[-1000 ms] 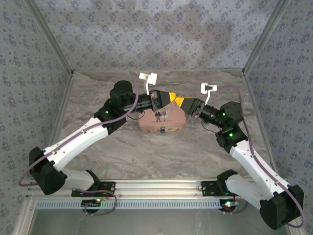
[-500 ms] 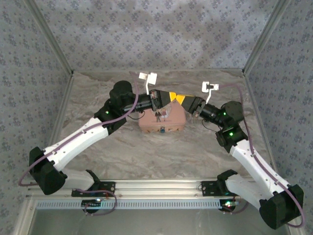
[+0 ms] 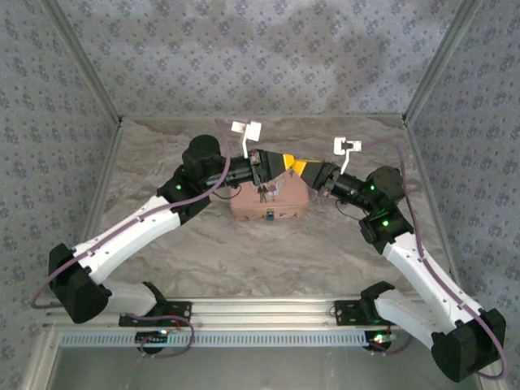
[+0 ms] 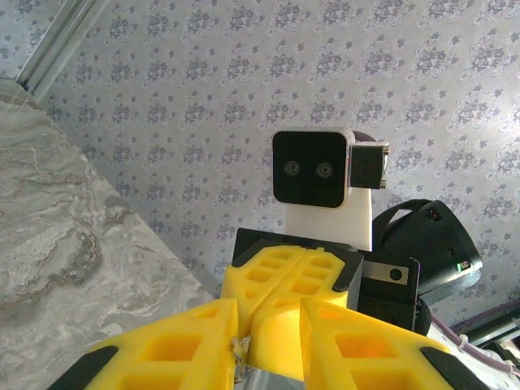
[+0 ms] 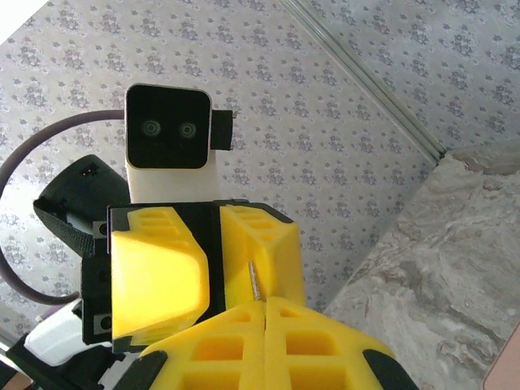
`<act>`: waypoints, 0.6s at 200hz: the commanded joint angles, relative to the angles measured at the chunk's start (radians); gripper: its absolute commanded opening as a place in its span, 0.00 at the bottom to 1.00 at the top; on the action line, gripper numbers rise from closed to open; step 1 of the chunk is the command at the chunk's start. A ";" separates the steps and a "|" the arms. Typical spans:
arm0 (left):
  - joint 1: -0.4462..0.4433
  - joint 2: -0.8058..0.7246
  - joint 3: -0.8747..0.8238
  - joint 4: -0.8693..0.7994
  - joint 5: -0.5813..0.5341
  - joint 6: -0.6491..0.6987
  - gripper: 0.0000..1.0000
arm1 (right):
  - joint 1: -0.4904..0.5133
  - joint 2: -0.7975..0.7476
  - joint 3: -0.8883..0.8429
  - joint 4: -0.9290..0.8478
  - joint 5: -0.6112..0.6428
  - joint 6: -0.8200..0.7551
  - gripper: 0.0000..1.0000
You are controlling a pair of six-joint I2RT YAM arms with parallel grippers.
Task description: Unlock a padlock with a key
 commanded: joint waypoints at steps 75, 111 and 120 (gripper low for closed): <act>-0.005 -0.033 0.003 0.007 0.008 0.016 0.00 | -0.010 -0.040 0.037 -0.057 -0.028 -0.042 0.00; -0.006 -0.028 -0.006 0.034 -0.007 -0.005 0.00 | 0.008 -0.044 0.036 -0.021 -0.007 -0.030 0.39; -0.005 -0.027 -0.007 0.038 -0.005 -0.009 0.00 | 0.016 -0.042 0.038 -0.018 -0.005 -0.031 0.40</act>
